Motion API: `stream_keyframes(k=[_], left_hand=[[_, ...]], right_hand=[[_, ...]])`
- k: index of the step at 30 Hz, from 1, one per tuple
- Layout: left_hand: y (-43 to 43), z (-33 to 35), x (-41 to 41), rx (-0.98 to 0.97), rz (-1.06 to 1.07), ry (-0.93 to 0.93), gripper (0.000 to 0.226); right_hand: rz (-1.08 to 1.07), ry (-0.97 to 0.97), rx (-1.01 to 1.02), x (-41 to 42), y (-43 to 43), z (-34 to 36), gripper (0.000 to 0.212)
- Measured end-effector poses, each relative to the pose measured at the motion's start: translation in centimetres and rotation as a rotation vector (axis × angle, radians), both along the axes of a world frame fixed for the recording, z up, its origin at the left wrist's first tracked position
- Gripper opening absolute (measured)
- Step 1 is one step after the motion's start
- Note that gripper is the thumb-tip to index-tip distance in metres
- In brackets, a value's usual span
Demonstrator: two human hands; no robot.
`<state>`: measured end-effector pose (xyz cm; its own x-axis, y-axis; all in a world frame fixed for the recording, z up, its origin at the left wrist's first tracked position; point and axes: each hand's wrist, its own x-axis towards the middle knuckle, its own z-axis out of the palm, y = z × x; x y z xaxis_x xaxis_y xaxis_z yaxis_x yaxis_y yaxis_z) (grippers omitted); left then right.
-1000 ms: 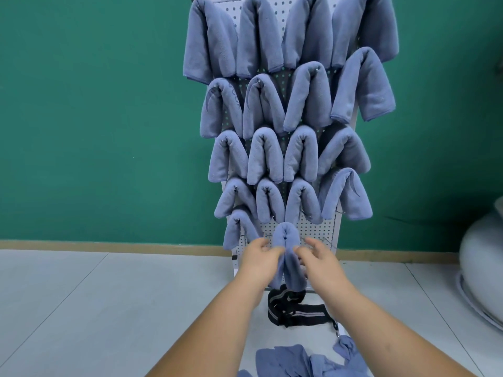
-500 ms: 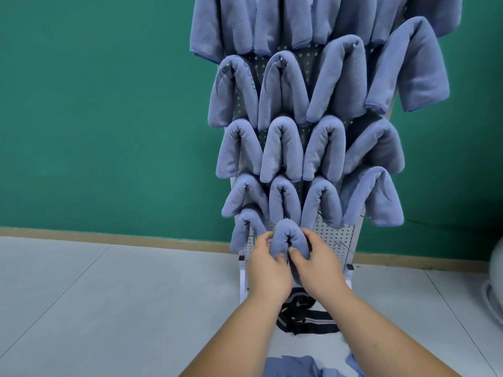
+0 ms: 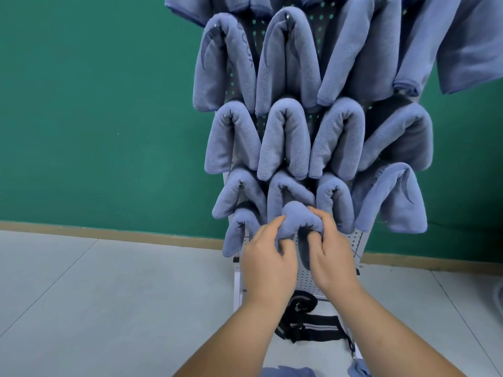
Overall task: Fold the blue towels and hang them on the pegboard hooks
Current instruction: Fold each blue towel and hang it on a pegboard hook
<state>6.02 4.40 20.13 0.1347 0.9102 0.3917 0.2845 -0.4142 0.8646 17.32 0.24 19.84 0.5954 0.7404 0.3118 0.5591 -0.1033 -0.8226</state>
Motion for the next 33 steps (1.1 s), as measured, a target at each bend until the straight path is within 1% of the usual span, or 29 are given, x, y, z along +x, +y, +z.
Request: stream_keyframes(k=[2,4,6,8,11,13,15,17,18,19,21,25,27,29,31,33], left_hand=[[0.5,0.0,0.6,0.000,-0.066,0.003,0.044],[1.4,-0.2,0.8,-0.015,-0.101,0.004,0.051],[2.6,-0.5,0.7,-0.046,-0.068,0.044,0.058],[3.8,-0.7,0.4,-0.057,-0.002,0.089,0.058],[4.8,-0.3,0.0,0.016,0.090,0.152,0.057],[5.0,-0.1,0.2,0.050,0.102,0.190,0.057],[4.7,-0.2,0.8,0.035,0.077,0.264,0.049],[4.3,-0.8,1.4,0.015,0.032,0.356,0.027],[4.2,-1.1,1.5,-0.002,0.008,0.400,0.019],[4.2,-1.5,1.5,-0.022,-0.014,0.420,0.018],[4.7,-2.3,1.5,-0.039,-0.044,0.401,0.018],[6.7,-2.9,2.4,-0.029,0.041,0.285,0.017],[7.1,-3.1,2.9,-0.053,0.052,0.254,0.017],[7.3,-3.7,3.2,-0.051,0.050,0.292,0.016],[7.5,-4.4,3.0,0.003,0.044,0.396,0.015],[7.7,-5.5,2.8,0.016,0.020,0.423,0.012]], right_hand=[[-0.042,0.002,0.027,-0.1,0.4,0.1,0.034],[-0.037,0.001,0.022,-0.2,1.0,0.1,0.031],[-0.007,-0.028,-0.015,-0.2,1.7,-0.1,0.031],[-0.005,-0.068,-0.028,-0.2,2.2,-0.3,0.034],[-0.116,-0.124,0.052,0.1,2.8,-0.6,0.037],[-0.181,-0.141,0.104,0.4,3.2,-0.9,0.036],[-0.209,-0.207,0.081,0.6,3.7,-1.4,0.027],[-0.204,-0.279,-0.034,0.7,4.0,-2.2,0.014],[-0.197,-0.291,-0.097,0.8,4.0,-2.5,0.013],[-0.190,-0.287,-0.136,0.9,4.0,-2.8,0.014],[-0.190,-0.254,-0.144,1.0,4.3,-3.1,0.016],[-0.245,-0.216,-0.061,1.1,5.8,-2.9,0.011],[-0.262,-0.233,-0.083,1.5,6.6,-3.2,0.016],[-0.255,-0.283,-0.164,2.2,7.2,-4.1,0.020],[-0.226,-0.352,-0.236,2.7,7.2,-4.9,0.021],[-0.155,-0.390,-0.238,3.0,6.5,-5.8,0.018]])
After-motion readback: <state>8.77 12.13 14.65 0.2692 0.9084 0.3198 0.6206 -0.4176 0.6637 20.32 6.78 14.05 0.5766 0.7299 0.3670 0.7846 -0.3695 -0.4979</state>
